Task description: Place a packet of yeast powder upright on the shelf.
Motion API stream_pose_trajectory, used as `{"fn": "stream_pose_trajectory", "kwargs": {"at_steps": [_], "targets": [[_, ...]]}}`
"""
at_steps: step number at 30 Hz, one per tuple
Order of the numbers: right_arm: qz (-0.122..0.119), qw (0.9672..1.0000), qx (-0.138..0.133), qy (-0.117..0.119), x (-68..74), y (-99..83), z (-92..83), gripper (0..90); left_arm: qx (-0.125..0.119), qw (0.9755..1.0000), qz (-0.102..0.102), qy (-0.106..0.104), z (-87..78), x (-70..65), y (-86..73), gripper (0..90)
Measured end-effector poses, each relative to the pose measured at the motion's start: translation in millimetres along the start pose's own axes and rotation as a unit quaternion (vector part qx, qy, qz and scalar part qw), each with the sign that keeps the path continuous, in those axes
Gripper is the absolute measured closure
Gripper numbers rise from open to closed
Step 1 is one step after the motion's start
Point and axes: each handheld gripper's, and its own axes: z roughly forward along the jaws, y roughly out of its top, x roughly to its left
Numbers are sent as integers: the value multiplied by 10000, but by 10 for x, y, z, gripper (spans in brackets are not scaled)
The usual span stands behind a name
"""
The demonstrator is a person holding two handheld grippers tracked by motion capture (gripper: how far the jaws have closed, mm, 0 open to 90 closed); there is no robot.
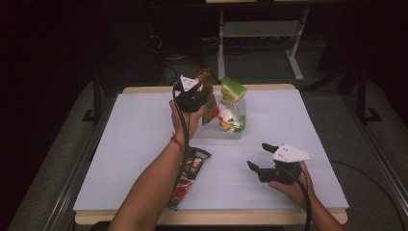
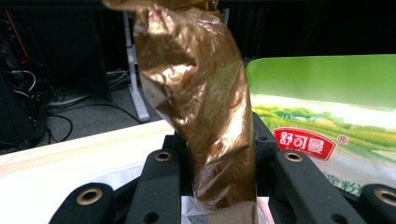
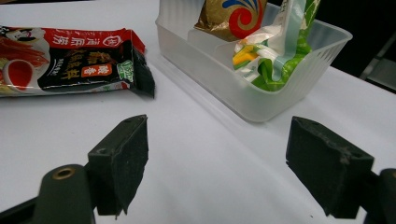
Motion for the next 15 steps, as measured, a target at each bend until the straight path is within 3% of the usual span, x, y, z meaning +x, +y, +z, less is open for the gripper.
{"fn": "stream_pose_trajectory", "kwargs": {"at_steps": [11, 15], "targets": [[-61, 9999, 72, 51, 17, -2, 26, 205, 199, 9997, 32, -171, 86, -179, -144, 706], [-58, 9999, 68, 61, 20, -2, 24, 206, 204, 9995, 26, -237, 91, -180, -199, 705]]}}
